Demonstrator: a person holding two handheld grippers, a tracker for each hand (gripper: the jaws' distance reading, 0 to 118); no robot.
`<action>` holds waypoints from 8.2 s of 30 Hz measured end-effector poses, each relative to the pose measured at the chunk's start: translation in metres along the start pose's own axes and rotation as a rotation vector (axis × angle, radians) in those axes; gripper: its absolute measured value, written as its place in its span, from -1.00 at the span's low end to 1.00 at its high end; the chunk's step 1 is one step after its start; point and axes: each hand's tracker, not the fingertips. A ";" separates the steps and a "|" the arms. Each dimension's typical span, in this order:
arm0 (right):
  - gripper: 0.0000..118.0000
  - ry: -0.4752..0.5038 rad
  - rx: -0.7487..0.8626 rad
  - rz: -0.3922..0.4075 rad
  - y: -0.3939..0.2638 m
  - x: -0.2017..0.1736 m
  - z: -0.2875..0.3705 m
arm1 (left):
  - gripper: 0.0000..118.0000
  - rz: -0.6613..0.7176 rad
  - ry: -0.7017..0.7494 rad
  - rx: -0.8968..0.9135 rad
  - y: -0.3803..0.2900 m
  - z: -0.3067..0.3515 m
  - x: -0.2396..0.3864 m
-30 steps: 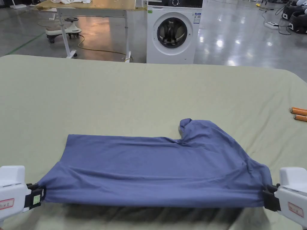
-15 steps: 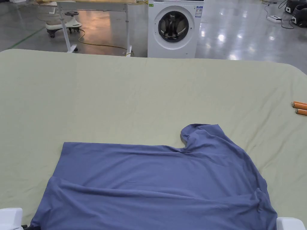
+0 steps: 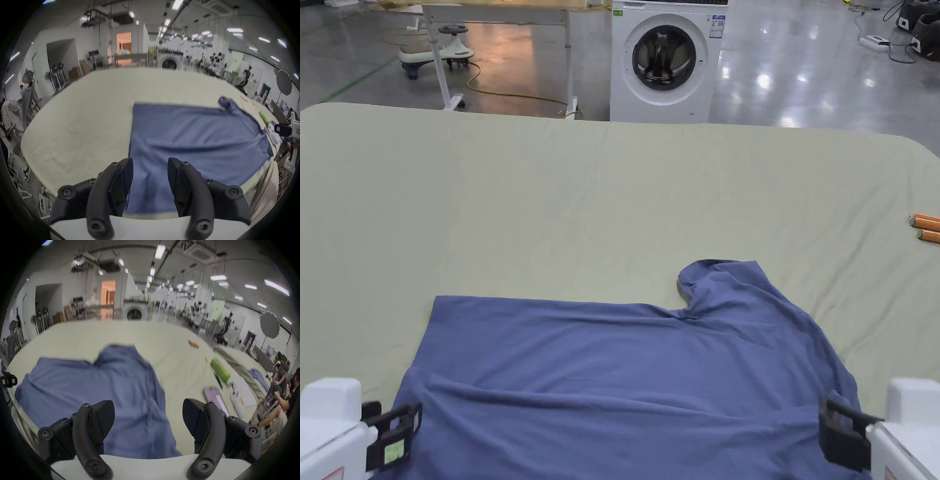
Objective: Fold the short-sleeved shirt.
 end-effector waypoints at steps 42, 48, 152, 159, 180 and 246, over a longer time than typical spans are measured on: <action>-1.00 0.068 0.161 0.025 0.042 -0.064 -0.080 | 0.03 0.027 -0.001 -0.421 0.154 -0.232 -0.034; -1.00 0.055 0.113 0.007 0.033 -0.056 -0.090 | -0.07 -0.049 0.061 -0.423 0.141 -0.238 -0.009; 0.51 0.025 0.028 -0.011 0.029 0.011 0.014 | -0.18 -0.014 0.001 0.150 0.048 0.005 0.018; -0.01 0.073 0.296 -0.084 0.056 -0.052 0.002 | -0.44 -0.068 0.054 0.365 0.064 -0.009 0.045; -1.00 0.106 0.425 -0.047 0.058 -0.097 -0.003 | -1.00 -0.036 0.033 0.092 0.015 0.024 -0.027; -1.00 0.147 0.266 -0.036 0.035 -0.077 -0.031 | -0.92 0.307 -0.464 -0.257 0.058 0.034 -0.025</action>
